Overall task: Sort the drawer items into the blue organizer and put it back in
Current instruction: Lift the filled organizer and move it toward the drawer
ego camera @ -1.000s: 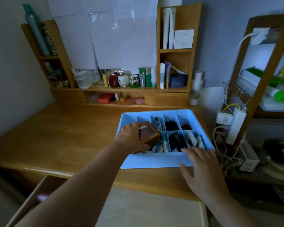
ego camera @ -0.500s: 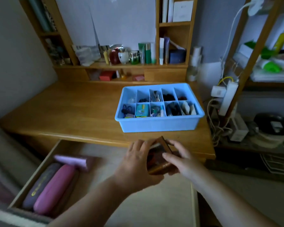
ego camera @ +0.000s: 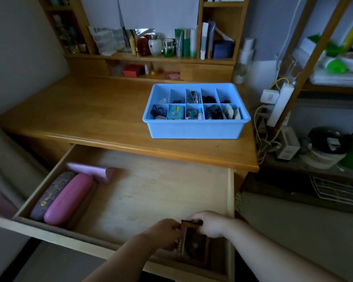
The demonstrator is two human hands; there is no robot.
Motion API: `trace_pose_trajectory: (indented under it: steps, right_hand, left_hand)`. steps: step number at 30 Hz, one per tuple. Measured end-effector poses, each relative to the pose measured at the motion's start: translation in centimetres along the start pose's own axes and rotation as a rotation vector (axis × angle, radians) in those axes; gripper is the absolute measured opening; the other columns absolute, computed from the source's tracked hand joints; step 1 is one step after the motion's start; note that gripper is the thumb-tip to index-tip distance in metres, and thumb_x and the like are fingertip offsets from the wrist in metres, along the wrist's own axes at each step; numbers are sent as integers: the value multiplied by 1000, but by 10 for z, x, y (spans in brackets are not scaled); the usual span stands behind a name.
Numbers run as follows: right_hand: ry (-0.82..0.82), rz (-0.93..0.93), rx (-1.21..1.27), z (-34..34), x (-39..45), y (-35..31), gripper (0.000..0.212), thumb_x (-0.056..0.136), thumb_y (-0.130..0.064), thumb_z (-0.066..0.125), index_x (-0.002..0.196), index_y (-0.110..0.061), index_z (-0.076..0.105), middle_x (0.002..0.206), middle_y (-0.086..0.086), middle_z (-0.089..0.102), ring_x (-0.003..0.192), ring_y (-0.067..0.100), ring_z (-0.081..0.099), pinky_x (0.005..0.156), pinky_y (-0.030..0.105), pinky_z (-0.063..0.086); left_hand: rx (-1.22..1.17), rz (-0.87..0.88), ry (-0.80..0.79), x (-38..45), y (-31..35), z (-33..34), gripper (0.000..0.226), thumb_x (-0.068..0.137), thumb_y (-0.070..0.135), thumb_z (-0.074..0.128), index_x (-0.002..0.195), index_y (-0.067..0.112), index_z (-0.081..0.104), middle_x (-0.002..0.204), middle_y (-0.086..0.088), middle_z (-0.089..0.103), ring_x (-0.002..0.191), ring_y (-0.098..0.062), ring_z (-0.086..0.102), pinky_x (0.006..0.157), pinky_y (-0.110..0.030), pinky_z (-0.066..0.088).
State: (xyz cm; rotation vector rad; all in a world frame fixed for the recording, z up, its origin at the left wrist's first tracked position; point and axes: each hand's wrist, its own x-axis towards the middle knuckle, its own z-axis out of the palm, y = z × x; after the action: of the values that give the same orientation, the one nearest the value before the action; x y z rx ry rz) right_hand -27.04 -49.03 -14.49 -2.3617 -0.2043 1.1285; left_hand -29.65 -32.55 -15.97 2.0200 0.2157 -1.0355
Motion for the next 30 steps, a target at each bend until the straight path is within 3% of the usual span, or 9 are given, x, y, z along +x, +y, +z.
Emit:
trace_pose_trajectory:
  steps: [3, 7, 11, 14, 17, 21, 24, 27, 30]
  right_hand:
    - [126, 29, -285, 0, -4, 0, 38, 95, -12, 44, 126, -28, 59, 143, 4, 38, 122, 28, 46, 92, 25, 38]
    - [97, 81, -414, -2, -12, 7, 33, 94, -10, 39, 111, -13, 67, 121, 8, 60, 104, 28, 58, 92, 36, 50]
    - [103, -13, -442, -19, -18, 7, 41, 96, -11, 37, 130, -21, 56, 139, 5, 50, 121, 24, 50, 98, 31, 43]
    - [322, -204, -284, -49, -23, -6, 30, 97, -22, 45, 123, -26, 60, 129, -7, 58, 97, 7, 60, 79, 19, 45]
    - [723, -432, -92, -91, -31, -21, 22, 92, -25, 56, 111, -28, 68, 97, -19, 65, 71, -12, 55, 62, 4, 39]
    - [1286, -584, -39, -162, -34, -33, 12, 87, -16, 62, 95, -17, 71, 89, -9, 67, 79, 5, 61, 69, 14, 44]
    - [1444, -350, -47, -215, -18, -27, 11, 87, -16, 61, 90, -11, 70, 101, 5, 63, 94, 20, 58, 77, 21, 37]
    - [1206, -31, 124, -249, 6, -10, 20, 92, -23, 55, 104, -14, 68, 125, 7, 53, 114, 25, 52, 93, 29, 39]
    - [1081, 84, 298, -260, 17, -2, 35, 94, -14, 48, 128, -16, 57, 138, 9, 50, 119, 30, 51, 91, 33, 43]
  left_hand:
    - [-45, -12, -3, -3, 3, 2, 13, 94, 23, 51, 98, 18, 62, 95, -6, 63, 74, -15, 65, 67, -23, 53]
    - [-165, -33, -137, -8, 8, 8, 18, 93, 12, 49, 87, 18, 65, 85, -2, 66, 76, -12, 65, 75, -24, 55]
    - [2, 0, -160, -9, 21, 1, 26, 92, 11, 50, 115, 13, 62, 103, -2, 67, 85, -9, 65, 77, -23, 54]
    - [144, 197, 118, -10, 38, -28, 28, 94, 11, 50, 120, 14, 60, 104, 0, 66, 82, -6, 63, 73, -18, 51]
    - [122, 557, 498, -18, 72, -71, 20, 91, 10, 56, 106, 17, 66, 86, 6, 67, 73, -8, 63, 75, -26, 54]
    - [236, 958, 966, -22, 129, -139, 15, 86, 8, 63, 98, 14, 68, 94, 7, 62, 81, -4, 56, 72, -4, 41]
    - [353, 783, 1150, -1, 158, -188, 33, 88, 20, 61, 119, 11, 59, 116, -3, 53, 107, -16, 50, 91, -17, 40]
    - [238, 326, 999, 25, 178, -222, 55, 91, 29, 55, 140, 12, 38, 138, -12, 40, 125, -28, 41, 103, -40, 39]
    - [171, 271, 905, 44, 187, -233, 35, 88, 14, 53, 123, 9, 54, 107, -10, 61, 84, -21, 59, 63, -32, 50]
